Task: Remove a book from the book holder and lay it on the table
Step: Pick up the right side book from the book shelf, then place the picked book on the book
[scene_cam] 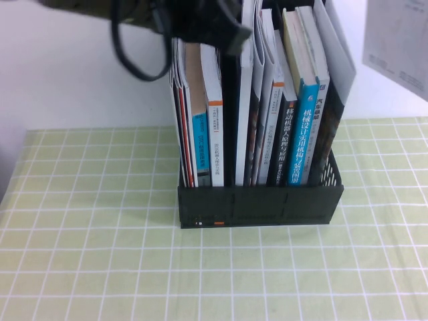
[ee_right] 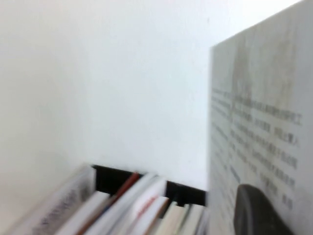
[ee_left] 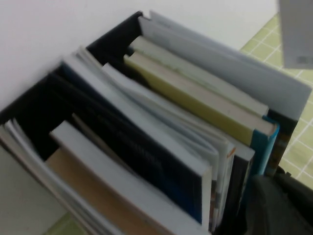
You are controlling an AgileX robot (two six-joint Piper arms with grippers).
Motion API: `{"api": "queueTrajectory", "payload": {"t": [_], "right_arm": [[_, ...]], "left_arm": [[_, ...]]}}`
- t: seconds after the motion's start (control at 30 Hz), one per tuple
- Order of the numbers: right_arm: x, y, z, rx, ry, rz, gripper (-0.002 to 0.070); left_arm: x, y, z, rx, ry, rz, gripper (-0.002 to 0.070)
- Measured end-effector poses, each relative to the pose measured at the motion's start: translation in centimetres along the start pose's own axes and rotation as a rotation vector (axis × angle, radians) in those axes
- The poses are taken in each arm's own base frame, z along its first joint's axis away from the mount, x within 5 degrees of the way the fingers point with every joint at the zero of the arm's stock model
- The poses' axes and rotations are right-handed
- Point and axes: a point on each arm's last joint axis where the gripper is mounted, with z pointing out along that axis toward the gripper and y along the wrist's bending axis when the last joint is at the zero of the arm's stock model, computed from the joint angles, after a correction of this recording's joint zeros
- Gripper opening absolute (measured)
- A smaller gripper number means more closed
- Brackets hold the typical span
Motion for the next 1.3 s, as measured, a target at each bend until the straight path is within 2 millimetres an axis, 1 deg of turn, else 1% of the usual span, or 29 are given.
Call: {"api": "queueTrajectory", "payload": {"t": [0.07,0.13,0.3,0.47,0.53,0.63,0.8,0.97,1.13,1.3], "right_arm": [[-0.7,0.5,-1.5,-0.027,-0.004,0.035,0.0117],[-0.7,1.1,-2.0,-0.068,0.030,0.051,0.0117],[0.3,3.6,-2.5,-0.217,0.146,-0.007,0.0117],[0.5,6.2,-3.2,-0.406,0.183,-0.026,0.0117],[0.8,6.9,-3.6,-0.482,0.205,-0.066,0.0117],[1.7,7.8,-3.8,-0.596,0.259,-0.190,0.0117],[4.0,9.0,-3.1,-0.764,0.407,-0.313,0.0117],[6.4,10.1,-2.1,-0.927,0.538,-0.402,0.0117],[8.0,10.8,-0.4,-0.933,0.583,-0.463,0.0117],[9.5,12.2,1.3,-0.908,0.633,-0.641,0.0117]], "left_arm": [[1.1,0.5,-1.0,-0.024,0.001,-0.058,-0.0002],[2.3,0.7,-2.0,-0.044,0.004,-0.110,-0.0002],[5.4,0.4,-4.0,-0.068,0.013,-0.186,-0.0003],[8.3,-0.4,-5.2,-0.067,0.050,-0.231,-0.0002],[9.4,-0.8,-5.5,-0.063,0.068,-0.242,-0.0002],[10.6,-1.1,-6.0,-0.061,0.080,-0.247,-0.0002],[11.0,-1.6,-7.7,-0.061,0.058,-0.268,-0.0003],[11.1,-2.1,-10.1,-0.057,0.034,-0.307,-0.0002],[11.6,-2.8,-12.0,-0.044,0.052,-0.321,-0.0002],[12.2,-3.0,-13.0,-0.052,0.089,-0.311,-0.0002]]}}
